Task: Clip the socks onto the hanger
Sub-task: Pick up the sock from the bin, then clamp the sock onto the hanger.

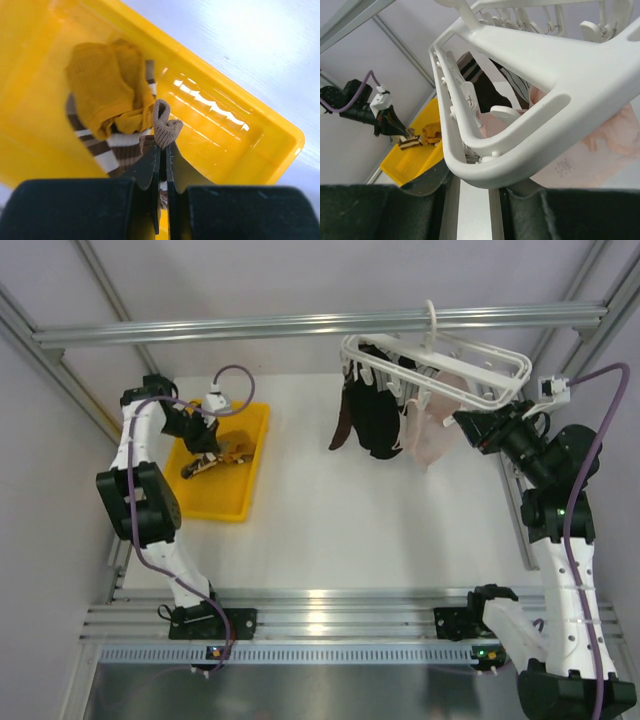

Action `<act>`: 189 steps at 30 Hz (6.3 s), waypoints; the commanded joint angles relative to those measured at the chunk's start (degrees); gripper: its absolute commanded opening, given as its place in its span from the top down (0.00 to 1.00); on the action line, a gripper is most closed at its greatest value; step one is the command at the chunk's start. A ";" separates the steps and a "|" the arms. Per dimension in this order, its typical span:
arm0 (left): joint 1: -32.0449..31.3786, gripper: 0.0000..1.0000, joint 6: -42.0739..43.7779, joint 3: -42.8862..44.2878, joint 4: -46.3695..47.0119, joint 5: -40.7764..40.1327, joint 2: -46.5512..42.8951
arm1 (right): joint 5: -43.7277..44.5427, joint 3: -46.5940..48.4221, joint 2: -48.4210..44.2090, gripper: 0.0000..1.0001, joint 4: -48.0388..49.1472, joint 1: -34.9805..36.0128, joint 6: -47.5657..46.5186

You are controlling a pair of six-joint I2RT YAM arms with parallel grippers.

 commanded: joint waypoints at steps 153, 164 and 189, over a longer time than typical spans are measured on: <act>-60.69 1.00 -69.99 -7.04 76.08 -10.35 -13.59 | -6.09 -2.21 -4.55 1.00 5.31 -0.67 2.69; -58.75 1.00 -75.97 -2.64 74.23 3.47 -10.51 | -10.04 -2.12 -3.32 1.00 9.18 -0.67 3.04; -56.11 1.00 -85.11 4.84 73.79 12.52 -4.88 | -14.61 -1.51 -1.83 1.00 9.79 -0.67 2.08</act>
